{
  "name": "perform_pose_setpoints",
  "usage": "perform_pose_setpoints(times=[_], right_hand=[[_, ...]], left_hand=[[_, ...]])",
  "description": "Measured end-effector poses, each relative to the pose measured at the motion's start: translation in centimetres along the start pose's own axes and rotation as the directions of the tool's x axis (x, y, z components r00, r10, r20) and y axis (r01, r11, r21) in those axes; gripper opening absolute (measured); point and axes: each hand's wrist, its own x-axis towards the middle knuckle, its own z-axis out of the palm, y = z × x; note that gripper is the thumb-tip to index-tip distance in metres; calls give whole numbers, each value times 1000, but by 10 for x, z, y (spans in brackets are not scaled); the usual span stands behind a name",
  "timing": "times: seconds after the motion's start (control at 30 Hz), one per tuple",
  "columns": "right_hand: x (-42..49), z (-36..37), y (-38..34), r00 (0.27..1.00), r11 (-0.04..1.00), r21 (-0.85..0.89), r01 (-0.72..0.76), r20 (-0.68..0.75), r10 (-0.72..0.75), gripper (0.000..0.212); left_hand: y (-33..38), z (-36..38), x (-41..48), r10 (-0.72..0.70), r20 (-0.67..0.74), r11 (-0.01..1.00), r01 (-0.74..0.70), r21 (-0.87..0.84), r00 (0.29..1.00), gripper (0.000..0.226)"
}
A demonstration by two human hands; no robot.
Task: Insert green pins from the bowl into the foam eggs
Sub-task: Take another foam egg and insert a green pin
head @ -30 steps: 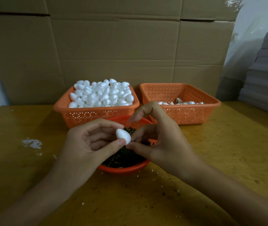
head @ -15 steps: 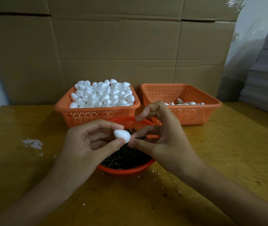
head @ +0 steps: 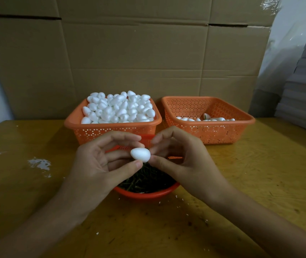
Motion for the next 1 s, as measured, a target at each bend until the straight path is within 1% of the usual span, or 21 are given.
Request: perform_pose_setpoints(times=[0.07,0.13,0.2,0.3,0.4,0.6,0.83,1.0], right_hand=[[-1,1,2,1000,999,-36,6,20,-5,20],[-2,2,3,1000,1000,-26,-4,27,4,13],[-2,3,5,1000,1000,-23,-7,18,8,11],[-2,3,7,1000,1000,-1,-4,11,4,10],[-1,2,7,999,998,68,-12,30,10,11],[1,-2,6,998,986,167,-3,55,-6,9],[1,-3,7,997,981,195,8,75,-24,8],[1,-3,6,996,981,194,3,90,-21,9]], left_hand=[[0,-1,0,6,6,1000,-6,-4,1000,40],[0,0,0,19,16,1000,-19,-5,1000,36],[0,0,-1,41,27,999,-41,5,999,32],[1,0,-1,65,27,998,-65,8,998,30],[1,0,-1,83,27,997,-83,5,996,30],[1,0,-1,48,-13,998,-48,-36,999,32],[1,1,-1,39,-20,999,-40,-35,999,31],[3,0,-2,70,30,997,-70,-16,997,32]])
